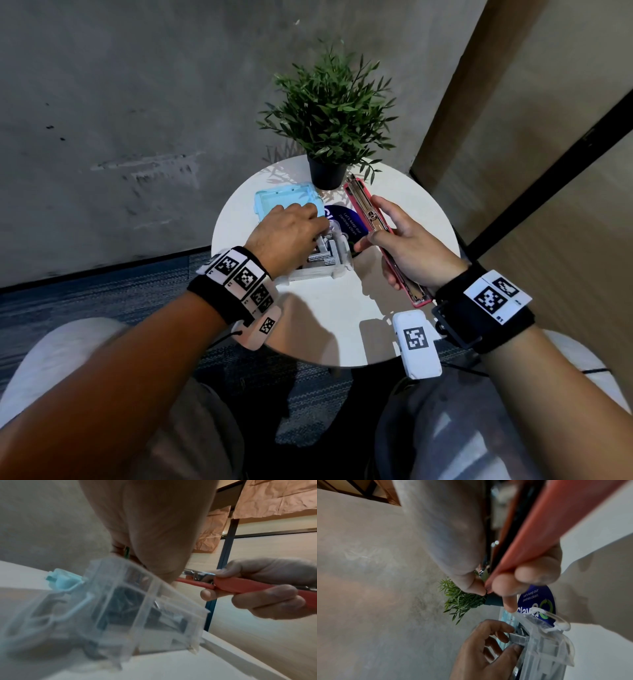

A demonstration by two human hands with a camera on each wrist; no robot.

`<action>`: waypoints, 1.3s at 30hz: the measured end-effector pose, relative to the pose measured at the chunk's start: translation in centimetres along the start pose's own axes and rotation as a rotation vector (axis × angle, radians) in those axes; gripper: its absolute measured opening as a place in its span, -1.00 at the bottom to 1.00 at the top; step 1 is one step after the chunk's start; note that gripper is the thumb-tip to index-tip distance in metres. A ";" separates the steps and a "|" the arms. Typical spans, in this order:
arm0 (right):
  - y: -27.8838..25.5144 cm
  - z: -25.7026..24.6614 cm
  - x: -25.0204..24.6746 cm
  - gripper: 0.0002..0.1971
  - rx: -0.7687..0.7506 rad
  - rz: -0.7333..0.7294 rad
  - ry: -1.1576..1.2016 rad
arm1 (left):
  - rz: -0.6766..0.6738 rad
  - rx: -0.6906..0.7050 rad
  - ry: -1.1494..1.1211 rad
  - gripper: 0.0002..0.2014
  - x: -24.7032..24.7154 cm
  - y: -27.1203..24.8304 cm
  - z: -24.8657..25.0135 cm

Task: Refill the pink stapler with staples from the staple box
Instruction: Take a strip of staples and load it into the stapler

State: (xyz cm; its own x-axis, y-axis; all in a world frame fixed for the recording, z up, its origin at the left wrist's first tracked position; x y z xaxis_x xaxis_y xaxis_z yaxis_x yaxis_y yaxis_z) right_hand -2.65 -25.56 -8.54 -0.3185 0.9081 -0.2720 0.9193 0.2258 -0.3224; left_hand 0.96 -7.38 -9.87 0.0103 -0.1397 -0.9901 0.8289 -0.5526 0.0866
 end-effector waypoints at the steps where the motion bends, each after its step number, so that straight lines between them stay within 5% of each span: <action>1: 0.0 0.0 0.0 -0.30 -0.002 0.000 -0.001 | -0.020 0.003 -0.026 -0.83 -0.2 0.0 -0.2; 6: 0.0 -0.2 -0.3 -0.29 -0.008 0.020 -0.001 | -0.121 -0.053 -0.290 -0.85 -1.0 -0.5 -1.5; 14: 0.2 -0.2 0.1 -0.31 -0.017 -0.003 0.000 | -0.050 -0.199 -0.831 -0.84 -0.7 -0.7 -2.9; 32: 0.8 0.2 0.8 -0.29 -0.021 -0.031 0.014 | 0.034 -0.312 -1.102 -0.96 -2.1 -0.6 -2.3; 39: 0.7 0.0 1.4 -0.31 -0.006 -0.045 0.052 | 0.008 -0.320 -1.259 -0.87 -1.3 -0.4 -2.2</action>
State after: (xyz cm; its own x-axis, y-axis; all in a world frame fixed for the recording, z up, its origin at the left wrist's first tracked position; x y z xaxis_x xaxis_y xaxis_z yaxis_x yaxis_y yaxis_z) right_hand -2.43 -24.15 -9.17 -0.3469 0.9141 -0.2101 0.9058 0.2684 -0.3279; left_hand 1.84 -5.21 -8.87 -0.3683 -0.9097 -0.1917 0.9291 -0.3527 -0.1112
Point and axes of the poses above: each hand's wrist, its own y-axis towards the middle knuckle, its own x-axis out of the palm, z = x × y, the point moved 5 cm from there along y, towards the middle knuckle, and after that the axes turned 2 degrees about -y, right-handed, at the moved point
